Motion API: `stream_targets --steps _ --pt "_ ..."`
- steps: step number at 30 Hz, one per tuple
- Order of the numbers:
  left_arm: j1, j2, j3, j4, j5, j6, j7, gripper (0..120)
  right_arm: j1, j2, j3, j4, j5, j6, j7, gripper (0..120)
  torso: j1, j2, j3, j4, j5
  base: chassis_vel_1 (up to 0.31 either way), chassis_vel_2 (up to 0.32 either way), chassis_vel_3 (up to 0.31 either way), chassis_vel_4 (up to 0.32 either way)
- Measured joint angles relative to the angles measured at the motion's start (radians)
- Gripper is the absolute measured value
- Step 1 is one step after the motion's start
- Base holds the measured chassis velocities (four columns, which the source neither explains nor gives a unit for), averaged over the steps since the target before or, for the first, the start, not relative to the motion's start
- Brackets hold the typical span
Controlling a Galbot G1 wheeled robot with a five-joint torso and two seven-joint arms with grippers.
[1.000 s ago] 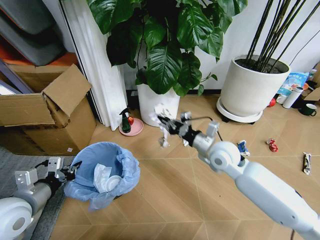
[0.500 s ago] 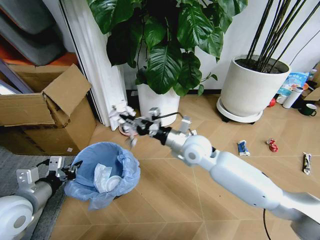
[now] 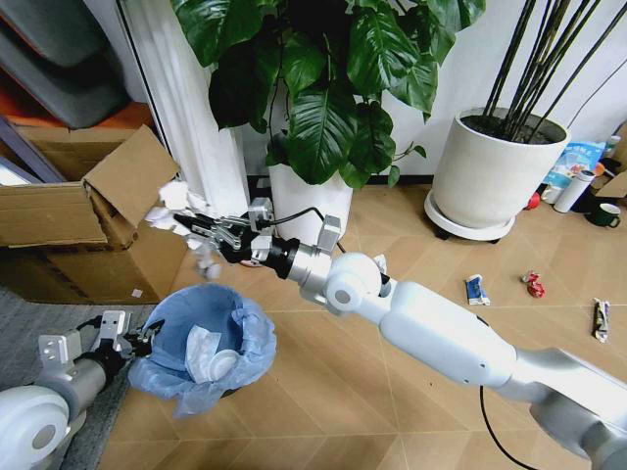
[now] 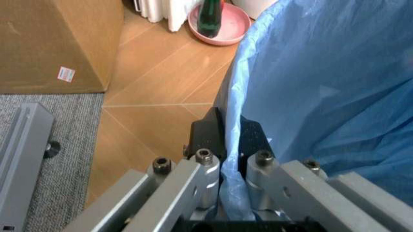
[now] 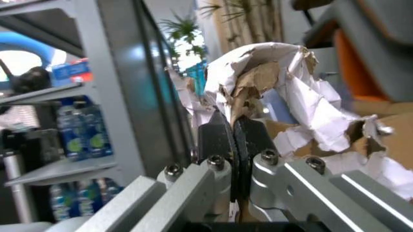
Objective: Pick up the trash bin and place the garbage on the floor into it.
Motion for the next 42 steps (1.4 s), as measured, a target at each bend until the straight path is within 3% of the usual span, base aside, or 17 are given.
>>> stream_targets --steps 5,15,22,30,37,42 --pt "-0.005 0.002 -0.002 0.002 -0.002 0.000 0.001 0 0.013 -0.014 -0.033 0.013 0.029 0.000 -0.017 0 0.000 0.000 0.000 0.0001 0.0001 0.000 0.000 0.000 0.000" --pt "-0.007 0.016 -0.022 -0.018 -0.021 0.000 -0.002 0 0.044 -0.126 -0.165 0.029 -0.006 -0.045 -0.002 0 0.000 0.000 0.000 -0.0003 0.0002 0.000 0.000 0.000 0.000" --pt "-0.005 0.019 -0.028 -0.035 -0.029 0.003 -0.009 0 0.108 -0.154 -0.228 0.050 0.043 -0.168 0.068 0 0.000 0.000 0.000 -0.0001 0.0001 0.000 0.000 0.000 0.000" --pt "-0.001 0.015 -0.028 -0.038 -0.027 0.004 -0.010 0 0.128 -0.159 -0.216 0.076 0.095 -0.291 0.168 0 0.000 0.000 0.000 0.0000 0.0001 0.000 0.000 0.000 0.000" --pt "-0.003 0.021 -0.029 -0.034 -0.028 0.007 -0.013 0 0.159 -0.158 -0.191 0.114 0.216 -0.477 0.344 0 0.000 0.000 0.000 -0.0001 0.0000 0.000 0.000 0.000 0.000" --pt "-0.005 0.021 -0.026 -0.031 -0.028 0.009 -0.013 0 0.179 -0.145 -0.191 0.127 0.290 -0.542 0.429 0 0.000 0.000 0.000 -0.0001 0.0001 0.000 0.000 0.000 0.000"
